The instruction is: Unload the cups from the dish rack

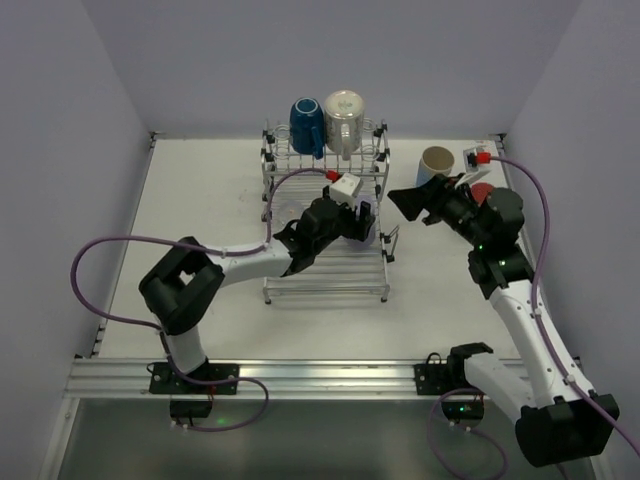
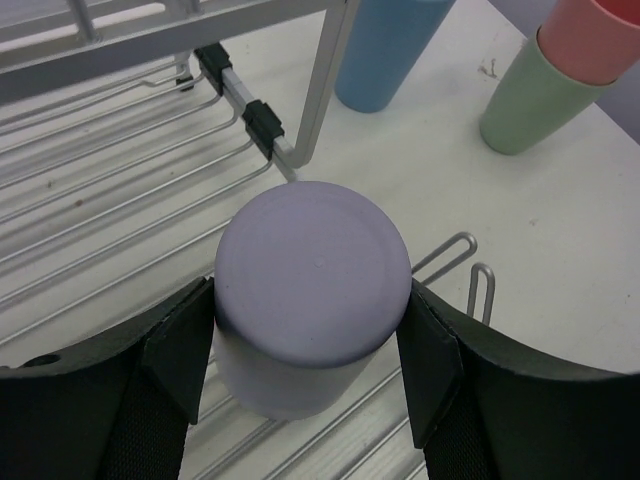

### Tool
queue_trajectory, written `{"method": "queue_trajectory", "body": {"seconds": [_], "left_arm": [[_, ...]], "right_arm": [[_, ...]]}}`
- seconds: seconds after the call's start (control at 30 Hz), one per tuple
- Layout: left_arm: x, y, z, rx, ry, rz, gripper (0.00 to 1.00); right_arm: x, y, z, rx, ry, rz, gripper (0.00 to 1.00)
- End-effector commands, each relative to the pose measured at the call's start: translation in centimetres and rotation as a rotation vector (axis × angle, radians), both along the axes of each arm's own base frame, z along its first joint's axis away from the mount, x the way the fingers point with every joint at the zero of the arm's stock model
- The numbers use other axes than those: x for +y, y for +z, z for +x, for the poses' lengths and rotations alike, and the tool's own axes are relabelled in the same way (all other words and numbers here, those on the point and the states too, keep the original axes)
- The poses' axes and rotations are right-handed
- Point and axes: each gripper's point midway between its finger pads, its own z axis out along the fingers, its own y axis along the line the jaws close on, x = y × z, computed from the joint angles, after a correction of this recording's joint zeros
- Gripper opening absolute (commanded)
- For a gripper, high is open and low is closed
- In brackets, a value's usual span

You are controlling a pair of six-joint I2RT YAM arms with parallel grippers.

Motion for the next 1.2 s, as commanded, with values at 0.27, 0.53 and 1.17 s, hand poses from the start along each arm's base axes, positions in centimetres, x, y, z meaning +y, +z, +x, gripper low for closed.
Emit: {"method": "queue_trajectory", "body": {"seconds": [0.27, 0.53, 1.17], "left_arm": [[7.0, 15.3, -7.6, -0.143, -0.002, -0.514, 0.5], [10.0, 22.3, -12.5, -0.101, -0.142, -0.855, 0.47], [7.3, 23.3, -14.8, -0.015, -0.349, -0.931, 0.55]], "right_arm": [[2.5, -0.2, -5.0, -0.138, 0.108, 0.246, 0.74], [3.0, 1.1, -8.6, -0.194, 0.208, 0.384, 0.7], [5.9, 6.8, -11.6, -0.273, 0.513, 0.553, 0.32]]}}
